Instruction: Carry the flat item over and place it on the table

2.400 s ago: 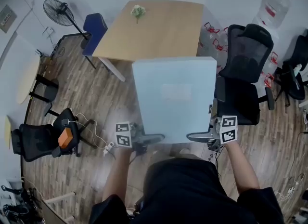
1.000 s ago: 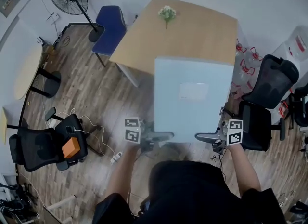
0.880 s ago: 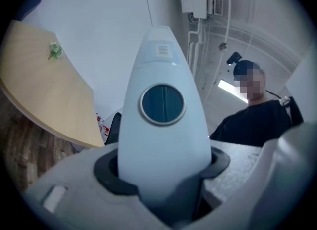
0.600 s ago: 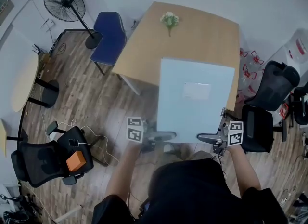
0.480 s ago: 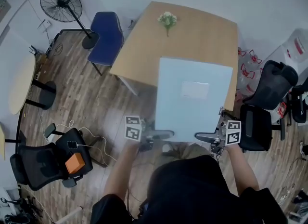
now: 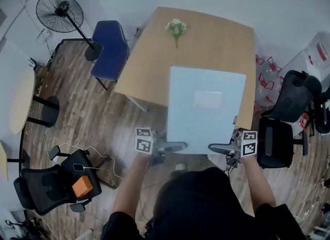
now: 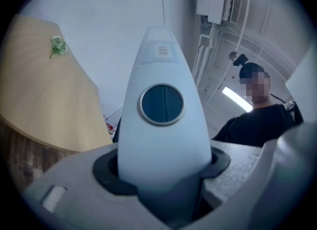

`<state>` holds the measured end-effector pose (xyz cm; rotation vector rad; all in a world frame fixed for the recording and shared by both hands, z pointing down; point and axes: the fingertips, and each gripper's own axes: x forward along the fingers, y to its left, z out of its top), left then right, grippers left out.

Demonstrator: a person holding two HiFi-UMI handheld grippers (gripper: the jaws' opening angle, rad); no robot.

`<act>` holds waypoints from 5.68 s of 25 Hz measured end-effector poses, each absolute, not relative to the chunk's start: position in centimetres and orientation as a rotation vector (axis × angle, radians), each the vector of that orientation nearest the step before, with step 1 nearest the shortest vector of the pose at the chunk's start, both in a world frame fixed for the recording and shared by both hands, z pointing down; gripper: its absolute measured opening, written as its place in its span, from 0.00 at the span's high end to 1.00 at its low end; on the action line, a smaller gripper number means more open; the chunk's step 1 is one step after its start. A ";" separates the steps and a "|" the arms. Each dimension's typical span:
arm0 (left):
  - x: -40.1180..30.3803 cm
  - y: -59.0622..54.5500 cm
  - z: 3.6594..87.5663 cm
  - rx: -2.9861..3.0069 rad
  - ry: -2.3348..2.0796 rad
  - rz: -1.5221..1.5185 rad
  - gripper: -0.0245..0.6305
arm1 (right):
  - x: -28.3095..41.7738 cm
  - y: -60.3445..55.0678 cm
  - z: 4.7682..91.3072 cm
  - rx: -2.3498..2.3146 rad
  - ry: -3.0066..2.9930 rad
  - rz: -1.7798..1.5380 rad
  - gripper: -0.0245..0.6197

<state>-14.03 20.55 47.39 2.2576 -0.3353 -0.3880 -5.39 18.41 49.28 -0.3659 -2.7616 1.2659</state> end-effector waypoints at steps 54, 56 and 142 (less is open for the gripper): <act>-16.5 -28.4 76.5 1.501 -0.251 -0.240 0.49 | -8.4 -29.0 76.5 -0.100 -2.161 2.171 0.48; -16.5 -28.5 76.7 1.488 -0.262 -0.236 0.48 | -8.4 -29.0 76.6 -0.106 -2.139 2.177 0.48; -40.7 -23.0 42.9 2.347 -1.673 -0.107 0.96 | -15.3 -26.2 44.6 1.329 -2.652 0.367 0.96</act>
